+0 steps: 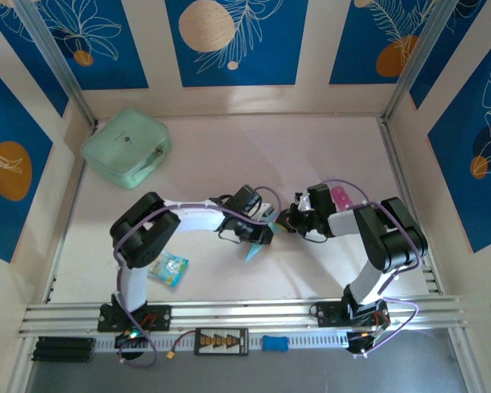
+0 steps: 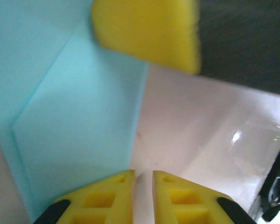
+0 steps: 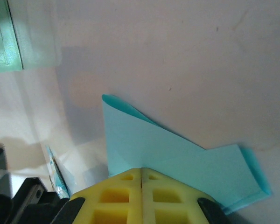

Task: Fold a paper plane with a square sheet of paper (pick it up from the middle)
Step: Fold the wing for the fifth time at the center of the table.

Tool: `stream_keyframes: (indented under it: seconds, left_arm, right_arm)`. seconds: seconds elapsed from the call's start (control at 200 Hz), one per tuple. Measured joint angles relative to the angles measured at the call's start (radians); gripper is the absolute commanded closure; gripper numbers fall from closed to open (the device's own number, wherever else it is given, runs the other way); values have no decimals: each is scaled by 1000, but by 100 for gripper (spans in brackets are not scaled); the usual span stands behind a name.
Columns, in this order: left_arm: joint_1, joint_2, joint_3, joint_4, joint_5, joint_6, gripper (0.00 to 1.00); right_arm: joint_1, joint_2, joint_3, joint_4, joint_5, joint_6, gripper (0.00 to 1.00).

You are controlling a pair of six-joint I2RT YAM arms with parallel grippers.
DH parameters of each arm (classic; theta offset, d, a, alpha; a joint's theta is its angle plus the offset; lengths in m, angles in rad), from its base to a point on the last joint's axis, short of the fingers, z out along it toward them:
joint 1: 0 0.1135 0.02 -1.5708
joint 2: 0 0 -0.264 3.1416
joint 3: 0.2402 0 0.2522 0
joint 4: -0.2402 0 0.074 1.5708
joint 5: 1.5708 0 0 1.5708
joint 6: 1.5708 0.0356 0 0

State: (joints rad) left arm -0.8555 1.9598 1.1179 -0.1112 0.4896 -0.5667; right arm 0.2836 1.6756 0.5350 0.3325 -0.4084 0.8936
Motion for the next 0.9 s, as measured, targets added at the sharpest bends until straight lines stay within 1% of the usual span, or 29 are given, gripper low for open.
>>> stream_keyframes:
  seconds: [0.15, 0.43, 0.555, 0.62, 0.79, 0.9]
  left_arm:
    - [0, -16, -29, 22, -1, 0, 82]
    - [0, -145, -188, 6, -1, 0, 80]
    - [0, -190, -238, -16, -5, 2, 83]
    - [0, -219, -269, -28, -12, 6, 86]
    - [0, -309, -343, -74, -31, 7, 88]
    - [0, -403, -365, -99, -71, 0, 87]
  right_arm:
    - [0, 0, 0, 0, 0, -4, 96]
    - [-2, 5, 2, -1, -11, -18, 96]
    - [-3, 9, 7, -6, -19, -27, 96]
    - [-3, 11, 10, -8, -28, -34, 95]
    - [2, 35, 53, -58, -63, -100, 94]
    - [36, 64, 113, -110, -80, -179, 94]
